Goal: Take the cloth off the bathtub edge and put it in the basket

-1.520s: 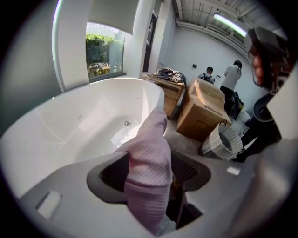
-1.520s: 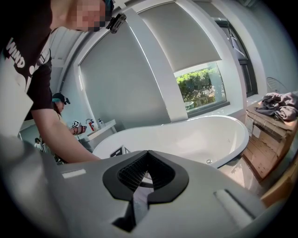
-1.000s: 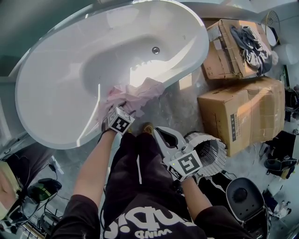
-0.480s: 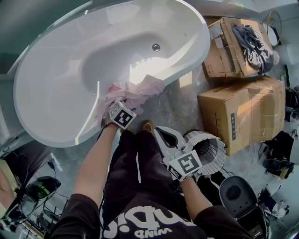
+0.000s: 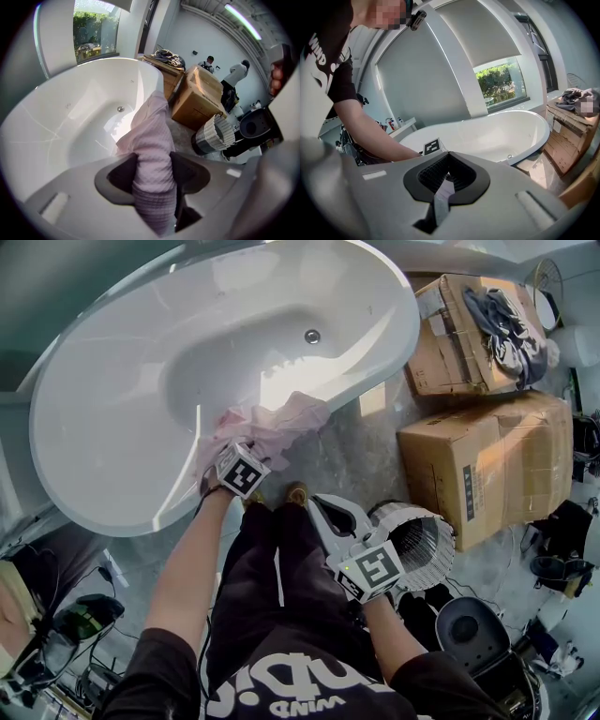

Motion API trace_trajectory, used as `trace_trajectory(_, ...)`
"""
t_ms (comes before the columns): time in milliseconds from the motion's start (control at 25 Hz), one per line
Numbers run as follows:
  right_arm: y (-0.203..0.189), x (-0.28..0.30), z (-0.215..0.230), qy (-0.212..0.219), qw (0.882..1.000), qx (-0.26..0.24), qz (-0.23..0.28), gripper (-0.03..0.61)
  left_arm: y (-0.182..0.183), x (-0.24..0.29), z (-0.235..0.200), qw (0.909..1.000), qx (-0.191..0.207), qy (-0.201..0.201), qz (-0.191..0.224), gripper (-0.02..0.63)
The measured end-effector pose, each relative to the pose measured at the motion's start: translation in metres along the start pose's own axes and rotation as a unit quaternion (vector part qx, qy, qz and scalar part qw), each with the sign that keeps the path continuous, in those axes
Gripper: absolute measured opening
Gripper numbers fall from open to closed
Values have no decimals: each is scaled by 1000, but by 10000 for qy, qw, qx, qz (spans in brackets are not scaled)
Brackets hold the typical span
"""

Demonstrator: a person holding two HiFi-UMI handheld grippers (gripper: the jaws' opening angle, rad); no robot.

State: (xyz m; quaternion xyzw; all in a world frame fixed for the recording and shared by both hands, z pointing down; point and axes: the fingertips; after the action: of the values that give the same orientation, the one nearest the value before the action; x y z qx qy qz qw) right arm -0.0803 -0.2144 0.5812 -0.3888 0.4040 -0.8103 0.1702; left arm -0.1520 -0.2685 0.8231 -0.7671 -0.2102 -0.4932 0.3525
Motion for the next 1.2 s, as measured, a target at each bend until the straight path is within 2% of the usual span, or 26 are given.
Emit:
trace_trajectory(120,4,0,-1,12,10000,-23,33,9,0,-7,-1,10000,-61,8,21,202)
trace_trajectory(240,7,0,-1,16,10000,-28,62,9,-11,-15,-11,9989,-455,138,26,168)
trace_trajectory(320,6,0,0,10,10000,-9,67,9,-12,-17,-16,9973,-672,181,217,69)
trace_trajectory(520,5,4,1,13,10000,11,63,9,-11,-18,-17,9966,-713,269,311,61)
trace_trajectory(680,11,1,1,-3,10000,-27,58,9,-12,-26,-12,9949,-889,255,396,60)
trace_trajectory(840,16,-4,5,-35,9999,-88,72,9,-15,-42,-1,9949,-836,297,476,57)
trace_trajectory(1200,31,-18,-3,-46,9996,-249,145,9,-17,-95,34,9883,-1052,196,1086,57)
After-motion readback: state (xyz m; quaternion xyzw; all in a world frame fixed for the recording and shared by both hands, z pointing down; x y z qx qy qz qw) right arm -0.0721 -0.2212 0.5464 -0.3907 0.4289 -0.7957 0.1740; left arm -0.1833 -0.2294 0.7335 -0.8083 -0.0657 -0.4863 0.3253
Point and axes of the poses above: the fingertips, and each gripper's own axes: x forward along the fingers, z to its right, y out of its top, and after that the axes turned 3 degrees about -z, right-handed
